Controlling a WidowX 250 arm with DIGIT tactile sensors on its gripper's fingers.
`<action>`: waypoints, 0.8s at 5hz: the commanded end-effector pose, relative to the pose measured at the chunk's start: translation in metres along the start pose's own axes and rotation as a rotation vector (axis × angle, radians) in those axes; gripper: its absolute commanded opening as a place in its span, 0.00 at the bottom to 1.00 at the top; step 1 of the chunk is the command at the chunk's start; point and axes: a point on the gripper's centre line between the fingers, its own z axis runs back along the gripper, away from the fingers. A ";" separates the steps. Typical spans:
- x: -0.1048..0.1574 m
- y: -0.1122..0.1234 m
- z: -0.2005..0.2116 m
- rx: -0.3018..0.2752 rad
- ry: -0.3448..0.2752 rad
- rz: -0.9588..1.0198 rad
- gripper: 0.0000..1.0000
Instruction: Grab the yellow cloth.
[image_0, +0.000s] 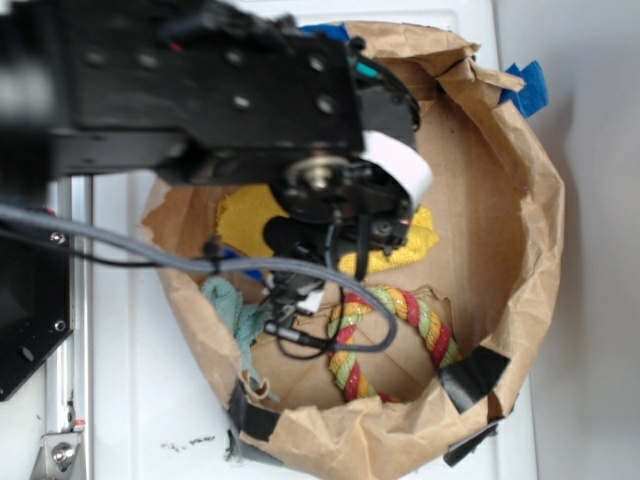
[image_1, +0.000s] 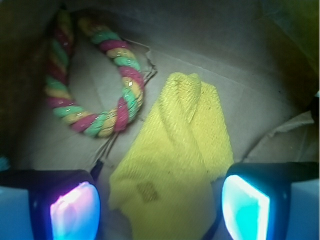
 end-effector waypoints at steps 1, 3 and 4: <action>0.020 0.007 -0.013 0.044 -0.020 0.003 1.00; 0.026 0.017 -0.028 0.044 0.001 0.004 1.00; 0.029 0.019 -0.037 0.067 0.018 0.004 1.00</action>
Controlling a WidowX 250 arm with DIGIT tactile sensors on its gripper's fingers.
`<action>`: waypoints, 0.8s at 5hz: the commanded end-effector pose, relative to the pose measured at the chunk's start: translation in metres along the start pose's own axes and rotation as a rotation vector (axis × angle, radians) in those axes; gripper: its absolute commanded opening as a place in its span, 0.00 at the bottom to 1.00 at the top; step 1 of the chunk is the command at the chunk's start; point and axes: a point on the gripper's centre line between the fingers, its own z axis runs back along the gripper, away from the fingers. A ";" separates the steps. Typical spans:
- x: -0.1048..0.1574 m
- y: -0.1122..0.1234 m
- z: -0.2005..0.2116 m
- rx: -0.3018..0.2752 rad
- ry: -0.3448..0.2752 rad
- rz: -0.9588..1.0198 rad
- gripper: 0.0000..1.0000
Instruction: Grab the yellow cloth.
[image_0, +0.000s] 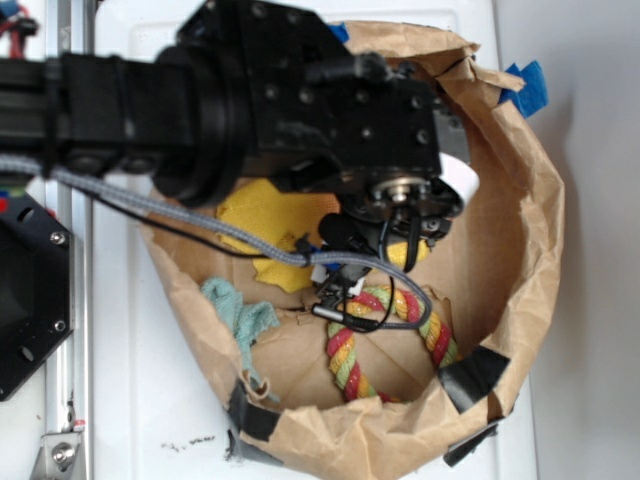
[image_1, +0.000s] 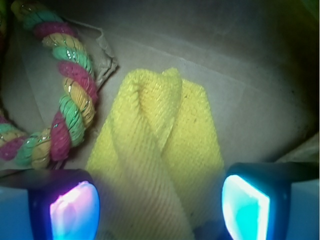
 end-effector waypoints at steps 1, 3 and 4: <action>0.018 0.001 -0.005 0.049 -0.044 -0.010 1.00; 0.026 -0.014 -0.027 0.035 0.020 -0.067 1.00; 0.025 -0.017 -0.027 0.025 0.007 -0.066 0.46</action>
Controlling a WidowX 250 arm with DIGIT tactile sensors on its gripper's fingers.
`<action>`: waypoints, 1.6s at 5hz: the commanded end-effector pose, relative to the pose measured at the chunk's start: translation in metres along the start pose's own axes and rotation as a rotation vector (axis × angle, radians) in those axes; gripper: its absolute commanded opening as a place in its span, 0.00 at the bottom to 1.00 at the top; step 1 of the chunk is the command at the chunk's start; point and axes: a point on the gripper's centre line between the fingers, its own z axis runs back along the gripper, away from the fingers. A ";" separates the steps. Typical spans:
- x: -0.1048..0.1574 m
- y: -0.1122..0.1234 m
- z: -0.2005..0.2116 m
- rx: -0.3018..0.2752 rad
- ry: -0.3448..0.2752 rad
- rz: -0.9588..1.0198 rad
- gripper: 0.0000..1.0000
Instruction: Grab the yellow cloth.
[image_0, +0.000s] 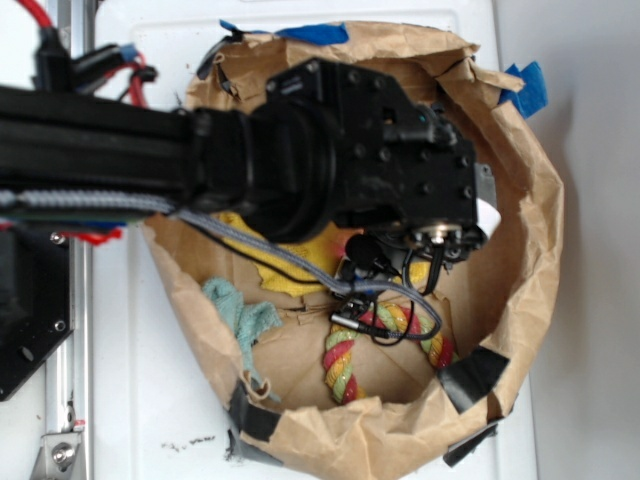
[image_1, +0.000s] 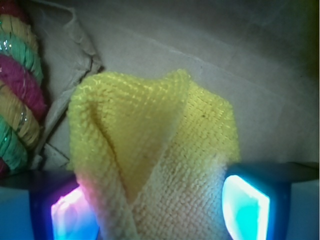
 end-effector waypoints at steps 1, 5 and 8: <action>0.009 -0.011 0.007 0.006 -0.059 -0.007 0.00; 0.005 -0.006 0.020 -0.049 0.002 0.148 0.00; -0.025 -0.017 0.102 -0.062 -0.068 0.348 0.00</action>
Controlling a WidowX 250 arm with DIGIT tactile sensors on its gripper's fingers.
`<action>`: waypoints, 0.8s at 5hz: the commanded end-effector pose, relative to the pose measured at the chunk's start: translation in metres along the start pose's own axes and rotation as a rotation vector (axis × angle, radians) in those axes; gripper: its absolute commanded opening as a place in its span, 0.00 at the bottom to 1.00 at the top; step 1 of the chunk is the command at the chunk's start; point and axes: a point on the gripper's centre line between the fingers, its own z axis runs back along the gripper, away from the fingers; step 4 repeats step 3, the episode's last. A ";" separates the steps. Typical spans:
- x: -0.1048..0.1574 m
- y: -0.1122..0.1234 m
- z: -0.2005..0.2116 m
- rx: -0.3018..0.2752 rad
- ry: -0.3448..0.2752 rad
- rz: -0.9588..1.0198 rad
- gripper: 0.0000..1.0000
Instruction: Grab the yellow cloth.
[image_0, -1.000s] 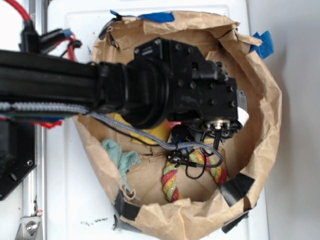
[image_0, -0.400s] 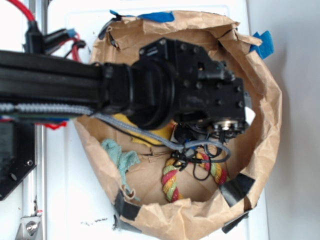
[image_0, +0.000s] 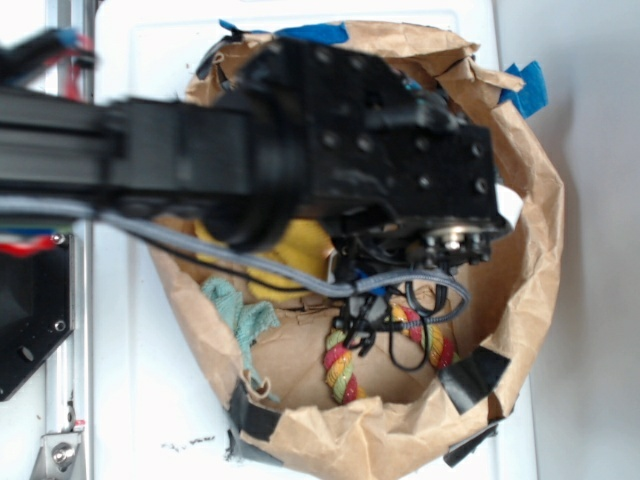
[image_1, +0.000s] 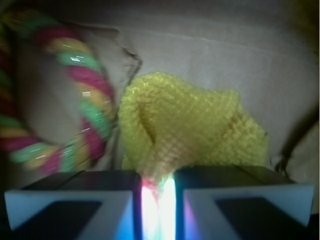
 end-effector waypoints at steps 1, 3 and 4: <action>-0.018 0.002 0.064 0.035 -0.238 0.072 0.00; -0.021 0.002 0.070 0.082 -0.300 0.081 0.00; -0.021 0.002 0.070 0.082 -0.300 0.081 0.00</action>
